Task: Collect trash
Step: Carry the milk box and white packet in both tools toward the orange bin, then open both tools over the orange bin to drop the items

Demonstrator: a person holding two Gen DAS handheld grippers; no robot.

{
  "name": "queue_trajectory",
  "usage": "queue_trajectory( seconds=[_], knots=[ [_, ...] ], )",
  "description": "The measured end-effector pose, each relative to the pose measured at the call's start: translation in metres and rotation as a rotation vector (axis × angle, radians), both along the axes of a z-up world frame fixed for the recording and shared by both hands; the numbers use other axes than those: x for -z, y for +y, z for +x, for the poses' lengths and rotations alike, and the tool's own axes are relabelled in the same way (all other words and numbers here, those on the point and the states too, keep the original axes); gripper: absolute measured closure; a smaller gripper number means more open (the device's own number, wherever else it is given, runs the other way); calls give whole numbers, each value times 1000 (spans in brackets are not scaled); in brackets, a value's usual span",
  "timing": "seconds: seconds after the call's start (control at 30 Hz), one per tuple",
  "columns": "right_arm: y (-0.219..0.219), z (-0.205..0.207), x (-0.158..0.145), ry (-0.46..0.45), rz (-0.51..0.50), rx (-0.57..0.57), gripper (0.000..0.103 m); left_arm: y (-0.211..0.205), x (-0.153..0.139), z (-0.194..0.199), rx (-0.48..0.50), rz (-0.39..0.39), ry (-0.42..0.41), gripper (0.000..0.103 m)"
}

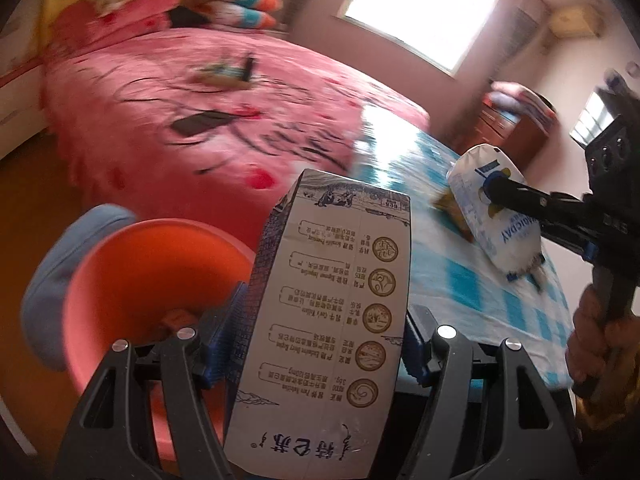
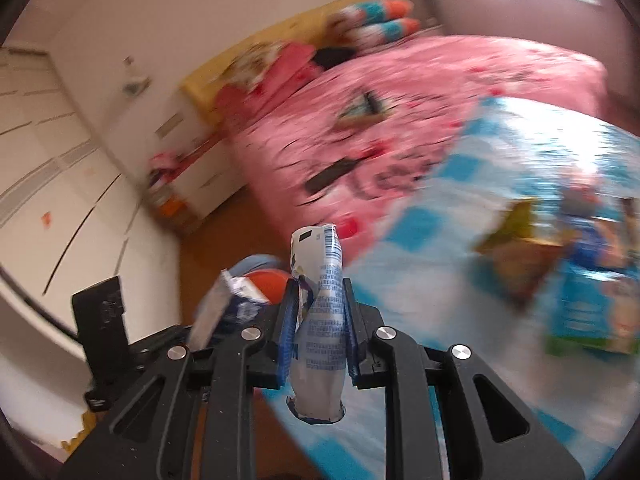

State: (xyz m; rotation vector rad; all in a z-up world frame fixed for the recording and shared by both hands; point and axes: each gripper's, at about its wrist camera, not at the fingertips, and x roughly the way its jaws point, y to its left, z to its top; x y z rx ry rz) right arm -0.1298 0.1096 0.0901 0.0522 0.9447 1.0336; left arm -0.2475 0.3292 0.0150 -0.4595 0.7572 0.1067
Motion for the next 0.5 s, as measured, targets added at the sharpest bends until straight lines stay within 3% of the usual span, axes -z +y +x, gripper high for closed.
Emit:
queue_trajectory(
  seconds=[0.23,0.3,0.33,0.37,0.43,0.5],
  knots=[
    [95,-23,19,25,-29,-159,80,56,22,-21,-204,-12,60,34],
    [112,-24,29,49,-44,-174,78,67,29,-24,-256,0,93,24],
    [118,-25,36,81,-47,-185,73,73,32,-26,-289,11,107,22],
    [118,-25,41,103,-49,-182,57,78,35,-29,-320,17,115,21],
    [114,-23,49,140,-54,-150,36,86,38,-33,-359,18,128,20],
    [104,-21,48,151,-39,-136,31,92,41,-35,-382,21,135,19]
  ],
)
